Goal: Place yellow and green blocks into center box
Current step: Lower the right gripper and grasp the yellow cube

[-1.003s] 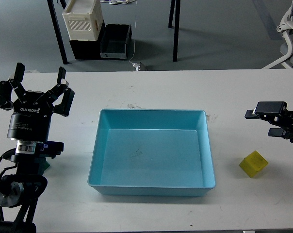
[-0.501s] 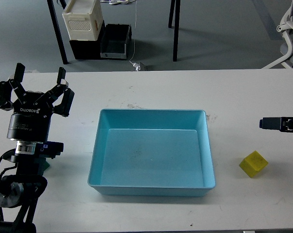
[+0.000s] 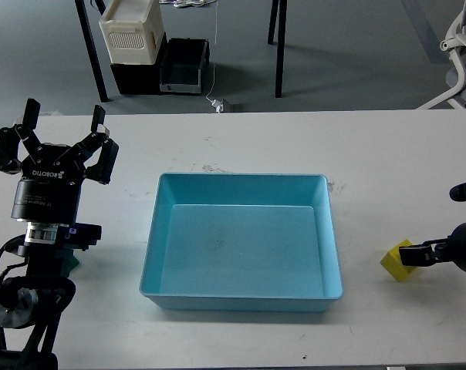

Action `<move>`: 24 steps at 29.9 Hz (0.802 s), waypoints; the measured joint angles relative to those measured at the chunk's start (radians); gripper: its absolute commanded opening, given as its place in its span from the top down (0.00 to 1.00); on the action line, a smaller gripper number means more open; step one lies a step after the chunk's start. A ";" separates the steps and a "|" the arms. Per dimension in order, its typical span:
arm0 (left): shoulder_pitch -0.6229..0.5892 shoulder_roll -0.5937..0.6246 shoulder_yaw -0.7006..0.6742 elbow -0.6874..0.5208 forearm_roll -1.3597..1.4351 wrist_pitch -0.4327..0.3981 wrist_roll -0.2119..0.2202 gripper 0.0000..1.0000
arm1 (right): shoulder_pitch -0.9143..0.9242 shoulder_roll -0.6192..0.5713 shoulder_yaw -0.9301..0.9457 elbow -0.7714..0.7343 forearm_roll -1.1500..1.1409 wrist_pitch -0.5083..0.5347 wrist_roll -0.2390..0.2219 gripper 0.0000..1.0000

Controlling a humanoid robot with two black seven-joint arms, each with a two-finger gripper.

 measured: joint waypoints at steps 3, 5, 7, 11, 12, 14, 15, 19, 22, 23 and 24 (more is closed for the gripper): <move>0.000 0.000 0.001 0.002 0.000 0.000 0.000 0.00 | 0.000 0.011 -0.017 -0.001 -0.019 0.000 0.000 0.00; 0.000 0.000 0.001 0.007 0.000 0.000 0.000 0.00 | 0.000 0.021 -0.020 -0.001 -0.022 0.000 0.000 0.00; 0.000 0.000 0.001 0.011 0.000 0.000 0.000 0.00 | 0.001 0.033 -0.021 -0.001 -0.023 0.000 0.000 0.00; 0.000 0.000 0.001 0.013 0.000 0.000 0.000 0.00 | 0.004 0.054 -0.021 -0.002 -0.025 0.000 0.000 0.00; 0.000 0.000 0.001 0.014 0.000 0.000 0.000 0.00 | 0.004 0.060 -0.022 -0.003 -0.025 0.000 0.000 0.00; 0.000 0.000 0.001 0.014 0.000 0.000 0.000 0.00 | 0.004 0.075 -0.024 -0.004 -0.027 0.000 0.000 0.00; 0.000 0.000 0.001 0.014 0.000 0.000 0.000 0.00 | 0.002 0.082 -0.025 -0.006 -0.028 0.000 0.000 0.00; 0.000 0.000 0.001 0.017 0.000 0.000 0.000 0.00 | -0.004 0.101 -0.037 -0.013 -0.030 0.000 0.000 0.00; 0.001 0.000 0.001 0.023 0.000 0.000 0.000 0.00 | -0.004 0.118 -0.041 -0.033 -0.030 0.000 0.000 0.00; 0.001 0.000 0.001 0.025 0.000 0.000 0.000 0.00 | -0.004 0.125 -0.041 -0.040 -0.031 0.000 0.000 0.00; 0.001 0.000 0.001 0.026 0.000 0.000 0.000 0.00 | -0.005 0.132 -0.041 -0.048 -0.031 0.000 0.000 0.00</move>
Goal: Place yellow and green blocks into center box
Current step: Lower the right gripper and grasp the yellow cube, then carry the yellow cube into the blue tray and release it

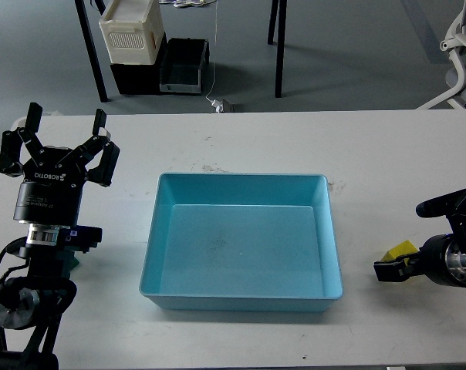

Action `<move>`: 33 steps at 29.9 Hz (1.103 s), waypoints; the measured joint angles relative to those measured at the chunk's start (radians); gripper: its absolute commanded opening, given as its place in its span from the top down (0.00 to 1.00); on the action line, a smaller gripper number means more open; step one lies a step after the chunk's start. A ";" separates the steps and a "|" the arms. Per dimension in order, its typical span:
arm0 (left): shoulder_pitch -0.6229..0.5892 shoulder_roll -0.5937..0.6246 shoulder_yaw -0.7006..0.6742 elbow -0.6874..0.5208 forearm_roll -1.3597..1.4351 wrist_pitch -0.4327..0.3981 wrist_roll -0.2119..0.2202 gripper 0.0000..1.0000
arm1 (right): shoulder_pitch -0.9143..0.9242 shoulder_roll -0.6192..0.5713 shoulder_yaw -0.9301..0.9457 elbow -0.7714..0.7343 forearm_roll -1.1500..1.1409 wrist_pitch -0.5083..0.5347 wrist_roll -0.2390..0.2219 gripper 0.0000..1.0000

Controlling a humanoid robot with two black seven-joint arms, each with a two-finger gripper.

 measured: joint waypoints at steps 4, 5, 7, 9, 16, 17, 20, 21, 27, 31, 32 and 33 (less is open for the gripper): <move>0.001 0.000 0.000 0.001 0.000 0.000 0.000 0.00 | 0.002 0.012 0.000 -0.018 0.000 0.000 0.000 0.00; 0.001 0.000 0.000 0.001 0.000 0.000 0.000 0.00 | 0.003 0.013 0.000 -0.019 -0.001 0.000 0.000 0.00; 0.001 0.000 0.000 0.001 0.000 0.000 0.000 0.00 | 0.002 0.015 -0.001 -0.020 -0.001 0.000 0.000 0.00; 0.002 0.000 0.000 0.001 0.000 0.000 0.000 0.00 | -0.003 0.016 -0.001 -0.022 -0.003 0.000 0.000 0.04; 0.002 0.000 0.001 0.001 0.000 0.000 0.000 0.00 | -0.020 0.015 -0.005 -0.024 -0.085 0.000 0.000 0.87; 0.002 0.000 0.001 0.001 0.000 0.000 0.000 0.00 | -0.022 0.015 -0.007 -0.024 -0.096 0.000 0.000 0.91; 0.002 0.000 0.000 0.001 0.000 0.000 0.000 0.00 | -0.024 0.011 -0.015 -0.018 -0.109 0.000 0.000 1.00; 0.002 0.000 0.001 0.001 0.000 0.000 0.000 0.00 | -0.024 0.009 -0.017 -0.017 -0.110 0.000 0.000 1.00; 0.004 0.000 0.000 0.001 0.000 0.000 0.000 0.00 | -0.007 -0.010 -0.013 0.007 -0.111 0.000 0.000 1.00; 0.006 0.000 0.000 0.001 0.000 0.000 0.000 0.00 | 0.068 -0.032 -0.005 0.041 -0.079 0.000 0.000 1.00; 0.006 0.000 0.000 0.001 0.000 0.000 0.000 0.00 | 0.093 -0.034 -0.003 0.044 -0.062 0.000 0.000 1.00; 0.006 0.000 0.001 0.001 0.000 0.000 0.000 0.00 | 0.126 -0.035 -0.001 0.045 -0.039 0.000 0.000 1.00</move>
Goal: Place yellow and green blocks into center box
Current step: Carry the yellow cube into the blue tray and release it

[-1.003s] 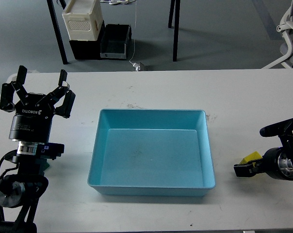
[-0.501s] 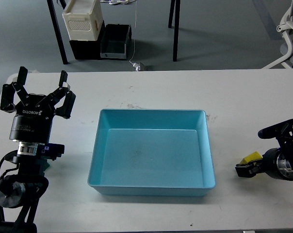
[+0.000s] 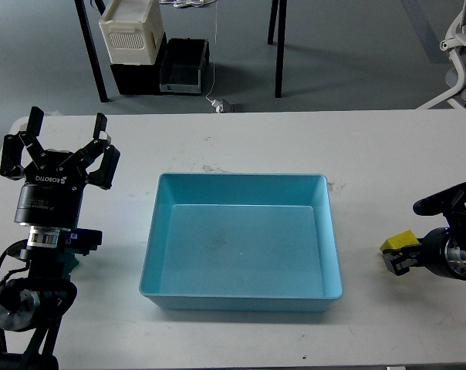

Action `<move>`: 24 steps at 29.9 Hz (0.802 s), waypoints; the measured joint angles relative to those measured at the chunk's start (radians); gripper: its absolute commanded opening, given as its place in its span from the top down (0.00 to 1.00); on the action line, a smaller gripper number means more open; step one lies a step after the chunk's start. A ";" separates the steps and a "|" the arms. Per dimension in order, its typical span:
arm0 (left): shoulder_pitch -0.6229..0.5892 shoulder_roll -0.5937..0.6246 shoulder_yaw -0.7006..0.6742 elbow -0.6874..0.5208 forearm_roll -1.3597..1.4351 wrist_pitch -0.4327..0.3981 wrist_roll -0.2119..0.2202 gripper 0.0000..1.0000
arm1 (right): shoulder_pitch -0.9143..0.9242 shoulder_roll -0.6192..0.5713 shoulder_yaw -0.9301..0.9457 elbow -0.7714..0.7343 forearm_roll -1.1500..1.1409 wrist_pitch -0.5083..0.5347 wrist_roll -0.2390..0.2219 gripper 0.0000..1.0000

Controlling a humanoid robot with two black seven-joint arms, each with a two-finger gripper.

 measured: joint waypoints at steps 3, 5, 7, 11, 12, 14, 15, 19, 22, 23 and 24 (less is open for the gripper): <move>0.000 0.000 0.001 0.000 0.000 0.000 0.000 0.00 | 0.121 0.025 0.002 0.001 0.092 0.000 0.000 1.00; -0.001 0.000 0.001 0.000 0.000 0.000 0.000 0.00 | 0.196 0.065 0.000 0.001 0.182 0.000 0.000 1.00; -0.001 0.000 0.000 0.000 0.000 0.000 0.000 0.00 | 0.251 0.104 -0.007 0.000 0.251 0.000 0.000 1.00; -0.002 0.000 -0.001 0.000 0.000 0.000 0.000 0.00 | 0.314 0.219 -0.062 -0.010 0.316 0.000 0.000 1.00; -0.002 0.000 -0.001 0.000 0.000 0.000 0.000 0.00 | 0.318 0.243 -0.080 -0.016 0.320 0.000 0.000 1.00; -0.002 0.000 -0.001 0.000 0.000 0.000 -0.001 0.00 | 0.321 0.298 -0.110 -0.030 0.322 0.000 0.000 1.00; -0.002 0.000 -0.001 0.000 0.000 0.000 -0.001 0.00 | 0.321 0.326 -0.122 -0.039 0.322 0.000 0.000 1.00; -0.003 0.000 -0.001 0.000 0.000 0.000 -0.002 0.00 | 0.321 0.427 -0.157 -0.091 0.323 0.000 0.000 0.99; -0.003 0.000 -0.001 0.000 0.000 0.000 -0.002 0.00 | 0.321 0.497 -0.172 -0.135 0.323 0.000 0.000 0.97; -0.002 0.000 -0.001 0.000 0.000 0.000 -0.002 0.00 | 0.321 0.518 -0.174 -0.152 0.323 0.000 0.000 0.97; -0.001 0.000 -0.001 0.000 0.000 0.000 -0.002 0.00 | 0.321 0.541 -0.176 -0.169 0.323 0.000 0.000 0.97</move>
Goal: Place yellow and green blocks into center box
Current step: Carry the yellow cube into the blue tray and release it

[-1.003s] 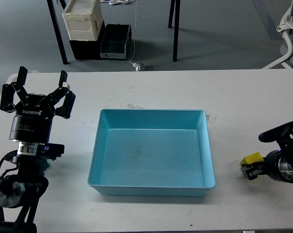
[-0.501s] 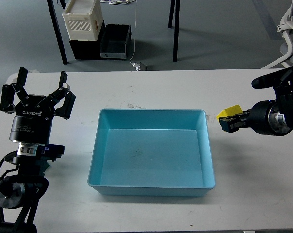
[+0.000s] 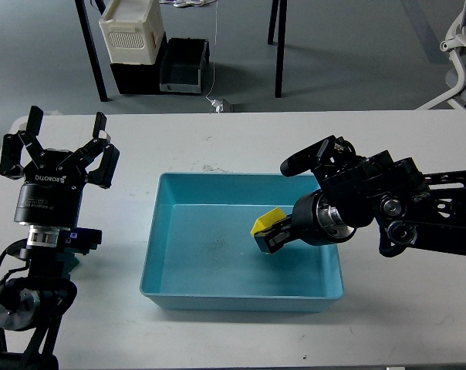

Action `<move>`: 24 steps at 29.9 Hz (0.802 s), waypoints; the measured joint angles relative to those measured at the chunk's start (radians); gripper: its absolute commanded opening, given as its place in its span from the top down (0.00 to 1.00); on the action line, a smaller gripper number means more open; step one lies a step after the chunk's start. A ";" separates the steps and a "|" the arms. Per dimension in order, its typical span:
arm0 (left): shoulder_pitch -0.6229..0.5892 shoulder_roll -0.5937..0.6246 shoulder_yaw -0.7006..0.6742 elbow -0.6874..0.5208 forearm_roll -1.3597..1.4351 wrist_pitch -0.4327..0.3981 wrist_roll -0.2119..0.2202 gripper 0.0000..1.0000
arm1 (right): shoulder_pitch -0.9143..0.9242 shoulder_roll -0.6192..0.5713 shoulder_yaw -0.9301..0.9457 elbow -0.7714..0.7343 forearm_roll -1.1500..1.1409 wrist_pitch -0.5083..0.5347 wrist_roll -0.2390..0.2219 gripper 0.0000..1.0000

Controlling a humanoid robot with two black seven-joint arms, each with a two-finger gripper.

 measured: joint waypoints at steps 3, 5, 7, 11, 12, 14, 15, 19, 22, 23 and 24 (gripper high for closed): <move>0.001 0.000 0.000 0.000 0.000 0.000 0.000 0.00 | 0.000 0.048 -0.002 -0.032 0.000 0.000 0.000 0.89; 0.001 0.000 0.000 0.000 0.000 0.000 0.000 0.00 | -0.002 0.074 -0.005 -0.048 0.000 0.000 0.000 0.83; 0.001 0.000 0.001 0.000 0.000 0.000 0.000 0.00 | -0.005 0.097 -0.017 -0.064 0.000 0.000 0.000 0.79; -0.002 0.000 0.001 0.000 0.000 0.000 0.000 0.00 | -0.010 0.133 -0.040 -0.092 0.001 0.000 0.000 0.66; -0.003 0.000 0.001 0.000 0.000 0.000 0.000 0.00 | -0.012 0.144 -0.044 -0.100 0.001 0.000 0.000 0.58; -0.004 0.000 0.001 0.000 0.000 0.000 0.000 0.00 | -0.014 0.160 -0.049 -0.116 0.002 0.000 0.000 0.28; -0.005 0.000 0.001 0.000 0.000 0.000 0.000 0.00 | -0.015 0.166 -0.049 -0.124 0.003 -0.001 0.000 0.00; -0.005 0.000 0.001 0.000 0.000 0.000 0.001 0.00 | -0.015 0.178 -0.046 -0.147 0.006 -0.004 0.000 0.00; -0.005 0.000 0.002 0.000 0.000 0.000 0.002 0.00 | -0.015 0.178 -0.034 -0.152 0.009 -0.004 0.000 0.00; -0.005 0.000 0.002 0.000 0.000 0.000 0.002 0.00 | -0.015 0.177 -0.028 -0.153 0.013 -0.004 0.000 0.00; -0.005 0.000 0.002 0.000 0.001 0.000 0.002 0.00 | -0.015 0.174 -0.019 -0.153 0.020 -0.004 0.000 0.00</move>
